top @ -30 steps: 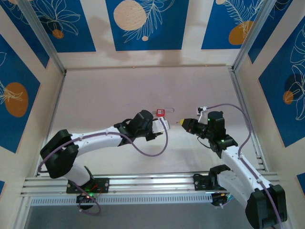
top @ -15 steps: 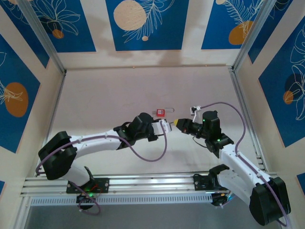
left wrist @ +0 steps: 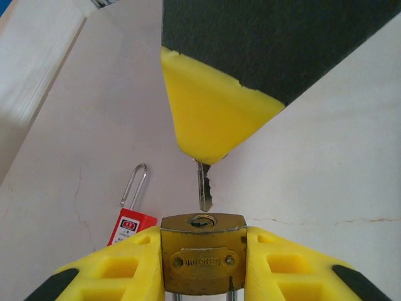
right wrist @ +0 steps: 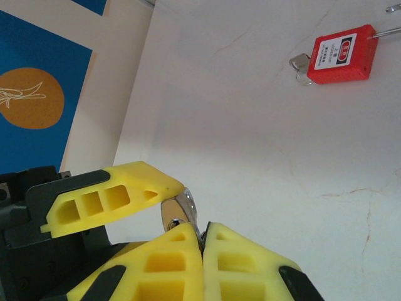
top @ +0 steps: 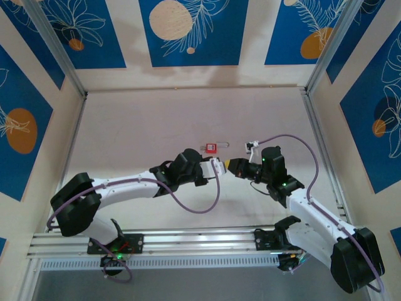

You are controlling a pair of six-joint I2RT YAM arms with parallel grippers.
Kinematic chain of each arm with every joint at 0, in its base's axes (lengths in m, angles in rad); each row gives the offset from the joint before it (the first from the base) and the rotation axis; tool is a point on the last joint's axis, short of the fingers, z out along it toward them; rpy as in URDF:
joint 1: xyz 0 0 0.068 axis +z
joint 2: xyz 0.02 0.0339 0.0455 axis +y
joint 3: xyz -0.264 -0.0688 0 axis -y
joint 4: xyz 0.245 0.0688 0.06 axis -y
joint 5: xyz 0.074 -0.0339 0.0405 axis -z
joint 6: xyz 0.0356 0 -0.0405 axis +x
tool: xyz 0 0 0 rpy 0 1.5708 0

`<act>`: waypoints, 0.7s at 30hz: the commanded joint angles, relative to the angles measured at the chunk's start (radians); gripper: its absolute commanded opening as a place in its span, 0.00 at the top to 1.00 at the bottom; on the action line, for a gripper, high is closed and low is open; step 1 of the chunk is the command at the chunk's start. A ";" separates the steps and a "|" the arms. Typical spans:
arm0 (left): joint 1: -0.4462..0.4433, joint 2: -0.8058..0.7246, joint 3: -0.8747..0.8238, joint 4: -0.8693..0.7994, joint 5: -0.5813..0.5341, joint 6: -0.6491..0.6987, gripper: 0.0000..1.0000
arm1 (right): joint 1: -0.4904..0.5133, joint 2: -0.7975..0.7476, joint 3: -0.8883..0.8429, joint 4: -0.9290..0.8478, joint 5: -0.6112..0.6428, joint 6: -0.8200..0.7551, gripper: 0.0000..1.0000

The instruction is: Unlock with the key

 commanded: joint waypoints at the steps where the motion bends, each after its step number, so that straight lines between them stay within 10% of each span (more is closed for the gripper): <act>1: -0.011 -0.020 0.012 0.016 -0.009 0.007 0.71 | 0.010 0.007 0.017 0.015 0.005 0.005 1.00; 21: -0.015 0.000 0.030 -0.009 -0.004 0.011 0.71 | 0.015 0.006 0.009 0.028 0.003 0.006 1.00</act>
